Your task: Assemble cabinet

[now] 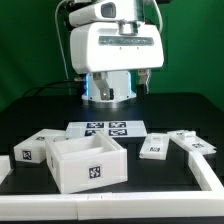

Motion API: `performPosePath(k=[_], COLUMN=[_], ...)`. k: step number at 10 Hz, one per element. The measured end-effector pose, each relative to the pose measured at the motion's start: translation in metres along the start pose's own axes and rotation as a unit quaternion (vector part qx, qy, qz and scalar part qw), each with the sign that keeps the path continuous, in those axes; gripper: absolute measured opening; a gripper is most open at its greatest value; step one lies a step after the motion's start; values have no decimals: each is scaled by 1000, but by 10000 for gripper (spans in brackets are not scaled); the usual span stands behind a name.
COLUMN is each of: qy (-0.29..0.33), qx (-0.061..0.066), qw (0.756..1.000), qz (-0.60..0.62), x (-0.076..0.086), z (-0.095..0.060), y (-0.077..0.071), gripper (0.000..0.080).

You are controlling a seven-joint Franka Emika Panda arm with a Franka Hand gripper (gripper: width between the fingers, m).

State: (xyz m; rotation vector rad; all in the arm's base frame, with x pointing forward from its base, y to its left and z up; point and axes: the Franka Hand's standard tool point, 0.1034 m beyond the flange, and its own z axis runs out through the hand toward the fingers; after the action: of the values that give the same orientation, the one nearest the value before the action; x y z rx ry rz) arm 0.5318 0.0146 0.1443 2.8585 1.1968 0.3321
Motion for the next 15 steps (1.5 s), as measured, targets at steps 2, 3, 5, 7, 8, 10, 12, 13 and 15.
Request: performPosePath(k=[2, 3, 5, 7, 8, 10, 12, 13, 15], qy=[0, 0, -1, -4, -11, -31, -44, -44, -44], qx=[0, 0, 1, -5, -3, -3, -3, -3, -4], qw=[1000, 1000, 1000, 996, 990, 971, 966, 966, 957], qz=[0, -1, -1, -88, -140, -238, -256, -257, -288], x=[-1, -1, -1, -19, -33, -48, -51, -51, -54], z=[0, 0, 1, 1, 2, 3, 6, 6, 7], y=[0, 0, -1, 11, 16, 25, 25, 25, 27], gripper=[798, 798, 798, 798, 798, 798, 798, 798, 798])
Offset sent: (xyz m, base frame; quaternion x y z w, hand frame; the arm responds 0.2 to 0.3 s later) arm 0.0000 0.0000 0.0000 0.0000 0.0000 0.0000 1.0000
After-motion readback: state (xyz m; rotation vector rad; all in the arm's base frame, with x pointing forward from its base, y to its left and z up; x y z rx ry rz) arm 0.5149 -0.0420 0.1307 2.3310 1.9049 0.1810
